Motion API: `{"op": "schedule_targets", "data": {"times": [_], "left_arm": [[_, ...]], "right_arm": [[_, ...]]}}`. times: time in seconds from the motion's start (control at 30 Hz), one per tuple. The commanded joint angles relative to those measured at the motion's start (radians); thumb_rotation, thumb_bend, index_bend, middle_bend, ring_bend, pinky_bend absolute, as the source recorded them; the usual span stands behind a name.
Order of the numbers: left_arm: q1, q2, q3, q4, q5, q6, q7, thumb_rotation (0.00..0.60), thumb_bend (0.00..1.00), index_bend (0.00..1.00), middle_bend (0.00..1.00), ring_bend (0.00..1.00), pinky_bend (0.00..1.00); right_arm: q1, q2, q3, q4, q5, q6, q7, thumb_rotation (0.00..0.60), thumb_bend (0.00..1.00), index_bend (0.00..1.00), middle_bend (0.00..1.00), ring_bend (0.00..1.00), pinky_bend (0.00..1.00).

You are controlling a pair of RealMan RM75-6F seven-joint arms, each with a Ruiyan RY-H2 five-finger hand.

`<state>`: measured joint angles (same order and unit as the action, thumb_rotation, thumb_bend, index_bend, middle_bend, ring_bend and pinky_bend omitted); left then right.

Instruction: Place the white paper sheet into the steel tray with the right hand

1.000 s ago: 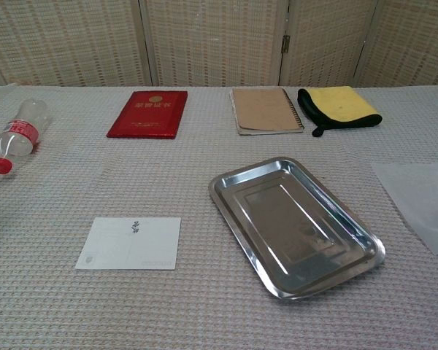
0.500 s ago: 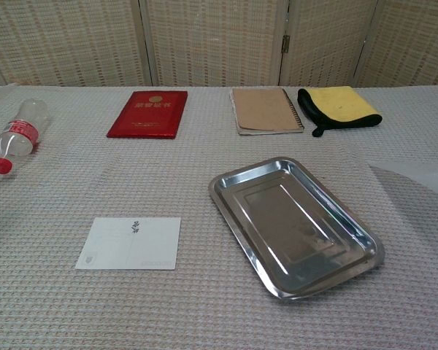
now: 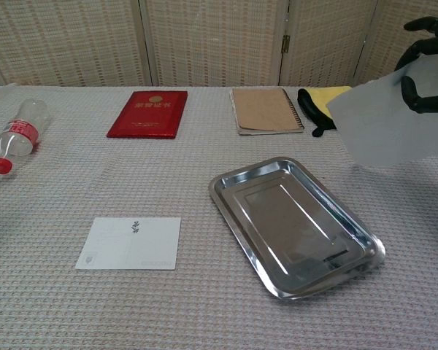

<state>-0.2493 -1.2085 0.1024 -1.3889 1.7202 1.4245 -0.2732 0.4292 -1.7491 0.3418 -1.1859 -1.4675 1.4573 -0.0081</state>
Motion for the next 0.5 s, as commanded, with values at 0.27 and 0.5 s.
{"op": "schedule_targets", "data": {"times": [0.27,0.5], "left_arm": [[-0.007,0.012,0.0,-0.003,-0.007,-0.012,-0.034,0.6,0.58,0.0,0.0,0.0,0.0],[-0.006,0.012,0.0,-0.002,-0.007,-0.011,-0.032,0.6,0.58,0.0,0.0,0.0,0.0]], "right_arm": [[0.111,-0.11,0.036,0.022,-0.046,0.06,0.048,0.6,0.63,0.57,0.12,0.07,0.0],[0.094,-0.136,-0.072,0.138,-0.102,0.079,0.148,0.6,0.63,0.57,0.12,0.08,0.0]]}}
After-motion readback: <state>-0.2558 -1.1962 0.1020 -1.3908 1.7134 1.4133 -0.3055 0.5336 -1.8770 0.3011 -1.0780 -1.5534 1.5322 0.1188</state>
